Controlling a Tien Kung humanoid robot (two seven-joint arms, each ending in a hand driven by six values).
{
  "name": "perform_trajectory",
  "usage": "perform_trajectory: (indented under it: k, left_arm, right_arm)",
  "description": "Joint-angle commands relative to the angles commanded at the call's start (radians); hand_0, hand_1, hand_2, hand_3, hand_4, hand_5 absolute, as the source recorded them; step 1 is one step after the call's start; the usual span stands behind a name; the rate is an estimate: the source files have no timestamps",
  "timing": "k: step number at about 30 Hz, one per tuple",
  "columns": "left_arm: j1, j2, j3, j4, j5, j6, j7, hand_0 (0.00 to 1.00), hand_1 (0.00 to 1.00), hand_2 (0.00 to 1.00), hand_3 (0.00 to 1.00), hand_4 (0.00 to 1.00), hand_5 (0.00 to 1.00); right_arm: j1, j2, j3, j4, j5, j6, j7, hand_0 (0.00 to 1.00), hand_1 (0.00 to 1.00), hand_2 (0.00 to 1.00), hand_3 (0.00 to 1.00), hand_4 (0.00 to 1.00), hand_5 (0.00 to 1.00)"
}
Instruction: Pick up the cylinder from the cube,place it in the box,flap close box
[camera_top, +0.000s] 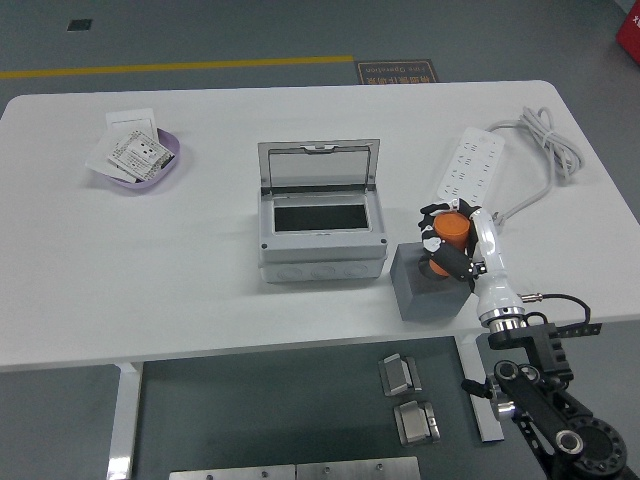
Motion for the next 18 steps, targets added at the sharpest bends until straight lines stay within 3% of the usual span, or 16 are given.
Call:
perform_trajectory:
  k: [3,4,9,10,15,16,18]
  left_arm:
    - [0.0,0.001,-0.005,0.0,0.004,0.001,0.002,0.62,0.611,0.558,0.594,0.677,0.265]
    - [0.001,0.001,-0.006,0.0,0.006,0.001,0.003,0.62,0.611,0.558,0.594,0.677,0.266]
    - [0.003,0.006,-0.02,0.0,0.018,0.003,0.011,0.62,0.611,0.558,0.594,0.677,0.266]
    - [0.003,0.007,-0.022,0.0,0.02,0.003,0.013,0.622,0.612,0.559,0.594,0.677,0.267]
    - [0.004,0.014,-0.033,0.0,0.029,0.005,0.019,0.622,0.612,0.559,0.594,0.677,0.267]
    - [0.004,0.015,-0.034,0.0,0.03,0.006,0.02,0.622,0.612,0.559,0.593,0.677,0.267]
    - [0.004,0.017,-0.036,0.0,0.03,0.006,0.021,0.622,0.612,0.559,0.593,0.677,0.267]
  right_arm:
    - [0.035,-0.019,-0.037,0.003,-0.066,-0.033,-0.033,0.443,0.239,0.25,0.253,0.002,0.002]
    - [0.05,-0.026,-0.05,0.002,-0.087,-0.042,-0.047,0.374,0.2,0.242,0.251,0.002,0.002]
    - [0.15,-0.041,-0.141,-0.02,-0.218,-0.078,-0.138,0.374,0.2,0.242,0.251,0.002,0.002]
    - [0.173,-0.039,-0.16,-0.027,-0.248,-0.084,-0.157,0.136,0.178,0.229,0.241,0.002,0.002]
    - [0.282,-0.006,-0.237,-0.07,-0.382,-0.102,-0.238,0.136,0.178,0.229,0.241,0.002,0.002]
    - [0.304,0.003,-0.251,-0.08,-0.408,-0.103,-0.253,0.049,0.159,0.248,0.274,0.002,0.002]
    - [0.346,0.02,-0.279,-0.096,-0.456,-0.102,-0.279,0.049,0.159,0.248,0.274,0.002,0.002]
